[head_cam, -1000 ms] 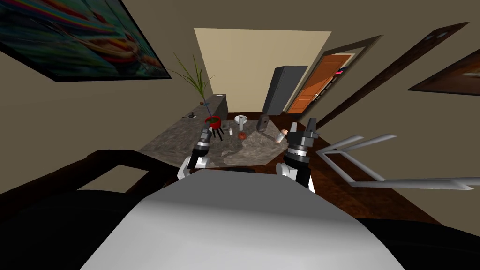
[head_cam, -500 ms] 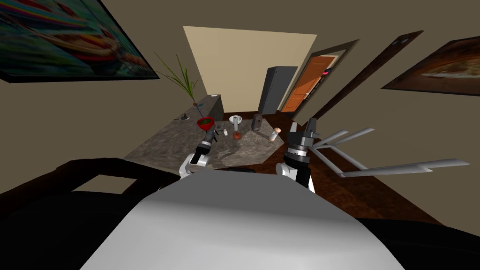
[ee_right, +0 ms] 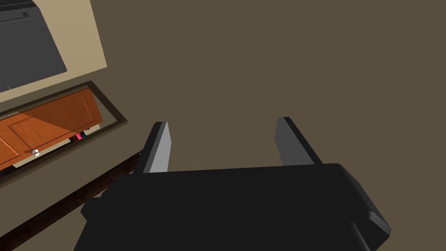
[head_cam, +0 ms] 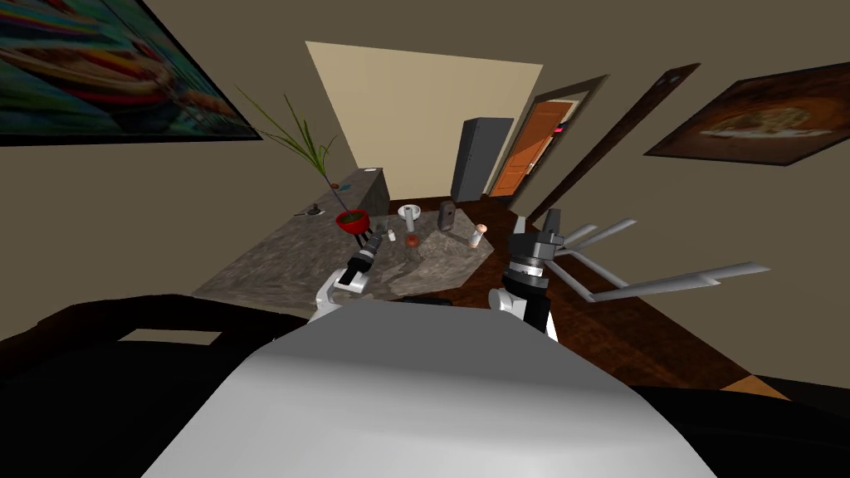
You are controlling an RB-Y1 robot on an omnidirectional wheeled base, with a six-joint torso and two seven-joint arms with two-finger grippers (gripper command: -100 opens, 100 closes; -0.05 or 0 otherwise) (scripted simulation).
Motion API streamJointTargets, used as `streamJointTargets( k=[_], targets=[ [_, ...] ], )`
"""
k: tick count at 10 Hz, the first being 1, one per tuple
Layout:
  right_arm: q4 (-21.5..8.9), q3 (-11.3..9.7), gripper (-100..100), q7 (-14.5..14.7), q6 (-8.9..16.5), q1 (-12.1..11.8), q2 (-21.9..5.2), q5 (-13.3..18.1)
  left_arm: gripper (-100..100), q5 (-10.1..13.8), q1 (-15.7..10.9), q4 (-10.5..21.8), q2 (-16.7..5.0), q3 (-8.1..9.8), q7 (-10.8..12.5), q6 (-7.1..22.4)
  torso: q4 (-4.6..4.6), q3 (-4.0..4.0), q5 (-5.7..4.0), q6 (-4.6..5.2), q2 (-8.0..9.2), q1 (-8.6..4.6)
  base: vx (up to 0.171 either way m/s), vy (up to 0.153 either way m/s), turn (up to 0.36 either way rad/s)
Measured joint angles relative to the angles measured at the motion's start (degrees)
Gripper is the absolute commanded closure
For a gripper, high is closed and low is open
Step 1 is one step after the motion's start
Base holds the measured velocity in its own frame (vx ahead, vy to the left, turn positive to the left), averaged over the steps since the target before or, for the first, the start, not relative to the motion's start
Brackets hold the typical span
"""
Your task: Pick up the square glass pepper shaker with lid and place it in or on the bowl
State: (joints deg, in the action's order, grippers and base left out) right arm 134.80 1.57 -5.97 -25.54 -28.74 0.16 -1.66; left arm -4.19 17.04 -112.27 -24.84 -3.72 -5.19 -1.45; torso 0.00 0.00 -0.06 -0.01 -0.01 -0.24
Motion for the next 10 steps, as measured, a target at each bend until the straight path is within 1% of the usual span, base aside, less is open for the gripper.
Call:
streamJointTargets(
  k=[1,2,4,5,6,7,8,9,10],
  targets=[
    [0.00,0.00,0,0.00,0.00,0.00,0.00,0.00,-100,-0.18,-0.03,0.78,-1.42,-0.32,0.13,1.64,0.00,0.01,0.01,-0.01,0.02,0.02,0.013,-0.062,-0.120],
    [0.00,0.00,0,0.00,0.00,0.00,0.00,0.00,-100,-0.65,-1.38,2.97,-2.33,-0.96,-0.06,3.17,0.00,-0.01,0.01,0.00,-0.02,0.01,0.012,-0.044,-0.045],
    [0.00,0.00,0,0.00,0.00,0.00,0.00,0.00,-100,-1.07,-1.94,4.43,-3.66,-1.50,-0.23,5.49,0.00,0.02,0.02,-0.01,0.03,0.09,0.001,-0.044,-0.118],
    [0.00,0.00,0,0.00,0.00,0.00,0.00,0.00,-100,-1.26,-2.29,5.81,-5.06,-1.80,-0.22,6.74,0.01,0.02,0.02,-0.01,0.03,0.07,0.005,-0.037,-0.047],
    [0.00,0.01,0,0.00,0.00,-0.01,0.00,0.00,-100,-1.23,-2.66,6.04,-5.93,-1.94,-0.10,8.06,0.01,0.02,0.02,-0.03,0.03,0.10,0.012,-0.032,-0.070],
    [0.00,0.01,0,0.00,0.00,0.00,0.00,0.00,-100,-1.28,-3.47,7.17,-7.10,-2.22,0.00,9.51,0.00,0.00,0.03,-0.02,0.01,0.13,0.016,-0.052,-0.164],
    [0.00,0.00,0,0.00,0.00,0.00,0.00,0.00,-100,-1.92,-4.30,8.96,-7.71,-2.74,-0.21,10.99,0.00,-0.01,0.02,0.00,-0.01,0.06,0.012,-0.037,-0.053],
    [0.00,0.01,0,0.00,0.00,-0.01,0.00,0.00,-100,-1.93,-4.41,9.46,-8.55,-2.84,-0.21,11.89,0.00,0.00,0.02,-0.04,0.01,0.10,0.010,-0.039,-0.069],
    [0.00,0.01,0,0.00,0.00,0.00,0.00,0.00,-100,-1.78,-4.83,10.36,-10.08,-2.98,0.00,12.98,0.00,0.01,0.02,-0.02,0.01,0.11,0.016,-0.059,-0.155]
  ],
)
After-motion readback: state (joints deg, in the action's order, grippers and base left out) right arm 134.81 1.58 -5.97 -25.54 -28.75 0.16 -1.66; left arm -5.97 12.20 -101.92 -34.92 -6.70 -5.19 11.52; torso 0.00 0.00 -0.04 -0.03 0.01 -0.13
